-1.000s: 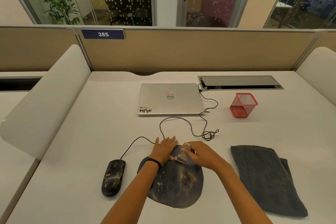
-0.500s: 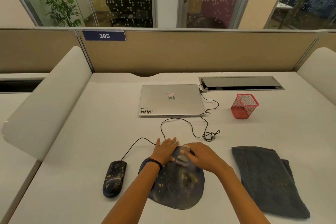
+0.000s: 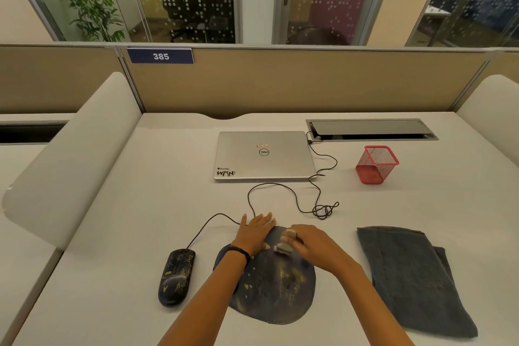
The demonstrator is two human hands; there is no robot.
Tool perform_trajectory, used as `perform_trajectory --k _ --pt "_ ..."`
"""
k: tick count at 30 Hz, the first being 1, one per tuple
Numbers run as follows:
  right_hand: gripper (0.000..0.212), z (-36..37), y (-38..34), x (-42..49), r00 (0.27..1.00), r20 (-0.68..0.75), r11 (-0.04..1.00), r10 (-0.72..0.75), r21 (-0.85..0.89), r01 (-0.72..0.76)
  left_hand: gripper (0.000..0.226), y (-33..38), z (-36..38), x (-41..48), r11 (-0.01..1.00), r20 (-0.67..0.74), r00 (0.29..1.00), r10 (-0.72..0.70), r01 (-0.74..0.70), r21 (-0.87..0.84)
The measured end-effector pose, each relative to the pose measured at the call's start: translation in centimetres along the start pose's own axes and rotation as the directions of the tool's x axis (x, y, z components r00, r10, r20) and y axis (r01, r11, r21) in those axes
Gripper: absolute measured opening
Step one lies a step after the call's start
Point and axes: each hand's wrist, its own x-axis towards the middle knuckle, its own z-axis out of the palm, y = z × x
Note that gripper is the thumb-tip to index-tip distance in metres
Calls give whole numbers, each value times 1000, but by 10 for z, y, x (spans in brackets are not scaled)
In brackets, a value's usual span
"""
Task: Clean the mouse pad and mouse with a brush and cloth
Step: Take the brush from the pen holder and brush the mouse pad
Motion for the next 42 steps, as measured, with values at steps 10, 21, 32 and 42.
perform_trajectory --k 10,21,32,42 --pt "28 1 -2 -1 999 -25 999 -34 34 34 70 0 1 0 1000 -10 1000 -5 5 -1" --pt "29 5 2 -2 1000 16 999 -4 37 3 72 -1 2 1 1000 3 1000 -7 7 -3" --pt "27 13 9 -3 997 71 1000 -11 -20 12 72 0 0 0 1000 5 1000 -6 6 5" --pt "30 14 16 -5 996 -70 993 61 109 -53 55 15 -2 -13 995 -188 980 59 -72 -62"
